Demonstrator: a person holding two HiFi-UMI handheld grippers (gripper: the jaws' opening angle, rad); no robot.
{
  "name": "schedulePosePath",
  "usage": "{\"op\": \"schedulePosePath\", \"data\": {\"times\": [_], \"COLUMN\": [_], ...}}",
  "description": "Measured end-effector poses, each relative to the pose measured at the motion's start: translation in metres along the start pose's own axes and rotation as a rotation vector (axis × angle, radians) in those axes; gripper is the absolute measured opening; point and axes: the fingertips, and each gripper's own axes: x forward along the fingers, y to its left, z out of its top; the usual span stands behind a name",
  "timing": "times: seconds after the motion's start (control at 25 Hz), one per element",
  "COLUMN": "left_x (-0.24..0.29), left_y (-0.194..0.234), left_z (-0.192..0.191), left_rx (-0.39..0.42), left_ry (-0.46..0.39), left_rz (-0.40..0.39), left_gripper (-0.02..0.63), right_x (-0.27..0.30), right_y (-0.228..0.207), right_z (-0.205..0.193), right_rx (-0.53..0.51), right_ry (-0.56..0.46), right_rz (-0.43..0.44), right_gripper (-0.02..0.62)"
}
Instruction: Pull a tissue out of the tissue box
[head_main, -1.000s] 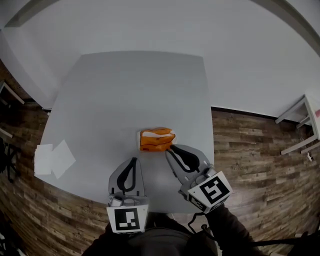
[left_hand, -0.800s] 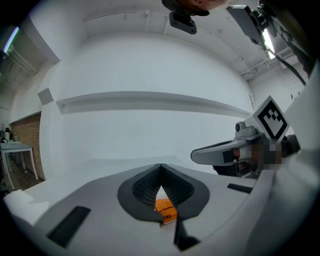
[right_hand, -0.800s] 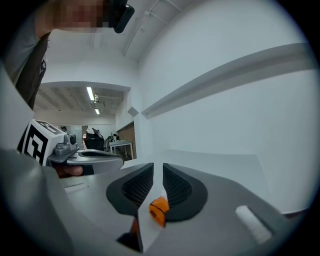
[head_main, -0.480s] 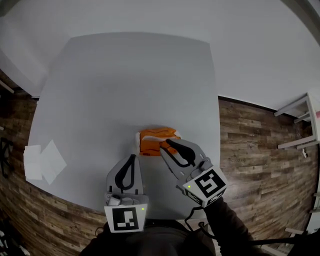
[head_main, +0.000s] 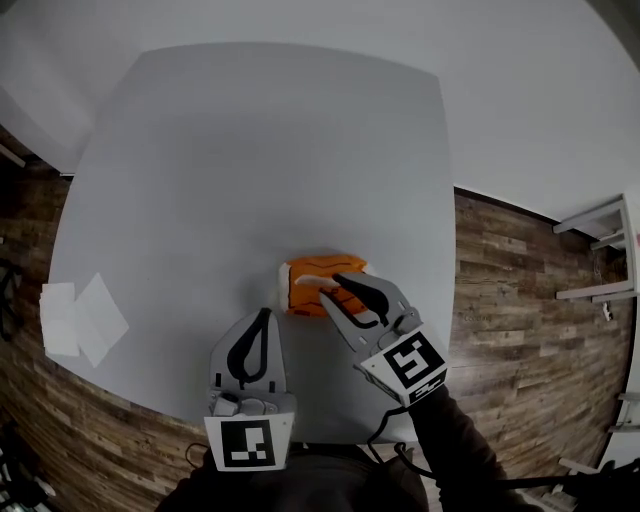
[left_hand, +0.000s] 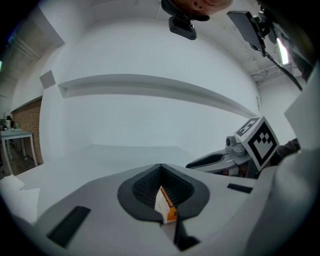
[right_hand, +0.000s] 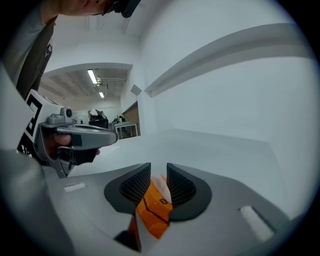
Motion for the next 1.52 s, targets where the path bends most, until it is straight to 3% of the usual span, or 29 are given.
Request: {"op": "schedulePosePath", "data": {"times": [0.08,0.72,0.84,1.52], "left_x": [0.002,0.028,0.03,0.027], "left_y": [0.001,0.01,0.012,-0.004], "left_z": [-0.002,-0.017,-0.019,-0.016], "left_rx": [-0.008,-0.01,-0.005,0.012], "left_ry": [0.003,0.053,0.057,0.041], "left_rz": [0.001,-0.021,-0.024,-0.075], "left_gripper": [0.0,0.0,0.0,0.0], "right_x": [0.005,0.036,0.037,0.023], "right_y": [-0.001,-0.011,-0.014,-0.006], "right_z": [-0.004,-0.035,-0.036,-0.012], "right_rx": [-0.031,0.012,0.001,0.012], "right_ry": [0.021,0.115,0.114,0.053], "right_rz": [-0.001,0.033,0.014,-0.004], "right_gripper": [0.072,0.067,0.005,0.002]}}
